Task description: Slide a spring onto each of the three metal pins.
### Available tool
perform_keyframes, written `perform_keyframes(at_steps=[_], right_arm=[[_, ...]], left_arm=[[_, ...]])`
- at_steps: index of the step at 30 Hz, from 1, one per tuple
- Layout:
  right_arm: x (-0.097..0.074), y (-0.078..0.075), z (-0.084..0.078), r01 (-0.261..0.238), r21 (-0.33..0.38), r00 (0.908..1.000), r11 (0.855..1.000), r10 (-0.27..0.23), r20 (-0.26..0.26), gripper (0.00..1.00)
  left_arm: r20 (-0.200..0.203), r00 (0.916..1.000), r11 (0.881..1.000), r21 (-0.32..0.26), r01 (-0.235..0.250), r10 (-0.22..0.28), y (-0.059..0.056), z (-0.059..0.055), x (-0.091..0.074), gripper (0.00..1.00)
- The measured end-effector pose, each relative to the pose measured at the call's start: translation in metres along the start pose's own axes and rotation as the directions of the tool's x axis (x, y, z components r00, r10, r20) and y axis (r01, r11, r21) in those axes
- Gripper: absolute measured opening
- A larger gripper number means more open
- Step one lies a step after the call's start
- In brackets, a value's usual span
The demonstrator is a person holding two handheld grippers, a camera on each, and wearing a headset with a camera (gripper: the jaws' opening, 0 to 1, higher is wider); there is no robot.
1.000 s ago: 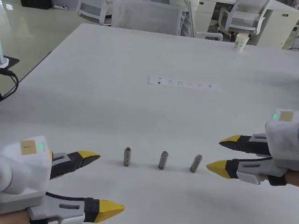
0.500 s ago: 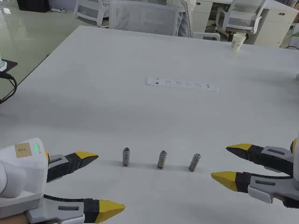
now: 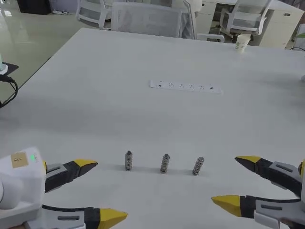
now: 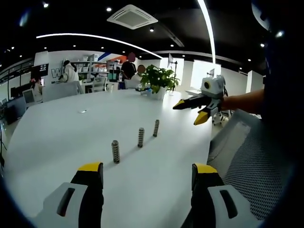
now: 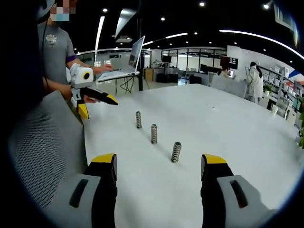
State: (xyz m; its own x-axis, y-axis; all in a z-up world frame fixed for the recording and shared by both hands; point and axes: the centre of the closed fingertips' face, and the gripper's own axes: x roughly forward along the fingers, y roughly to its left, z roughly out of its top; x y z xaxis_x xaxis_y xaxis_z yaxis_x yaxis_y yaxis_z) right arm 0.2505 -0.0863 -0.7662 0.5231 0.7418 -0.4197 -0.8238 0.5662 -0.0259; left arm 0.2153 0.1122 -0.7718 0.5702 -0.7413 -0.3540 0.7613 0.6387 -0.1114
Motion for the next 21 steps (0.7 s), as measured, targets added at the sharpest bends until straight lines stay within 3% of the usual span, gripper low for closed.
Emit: perform_keyframes(at_steps=[8,21], right_arm=[[0.0018,0.0035,0.0001,0.010,0.042,0.9992,0.999,-0.012,0.038,0.87],[0.0026,0.0069,-0.0018,0.007,0.041,0.9989,0.999,-0.009,0.047,0.90]], left_arm=[[0.008,0.9999,1.000,-0.012,-0.010,0.010,0.0025,0.0001,0.0000,0.73],[0.010,0.9998,1.000,-0.026,-0.019,0.019,0.0040,-0.0039,0.0013,0.75]])
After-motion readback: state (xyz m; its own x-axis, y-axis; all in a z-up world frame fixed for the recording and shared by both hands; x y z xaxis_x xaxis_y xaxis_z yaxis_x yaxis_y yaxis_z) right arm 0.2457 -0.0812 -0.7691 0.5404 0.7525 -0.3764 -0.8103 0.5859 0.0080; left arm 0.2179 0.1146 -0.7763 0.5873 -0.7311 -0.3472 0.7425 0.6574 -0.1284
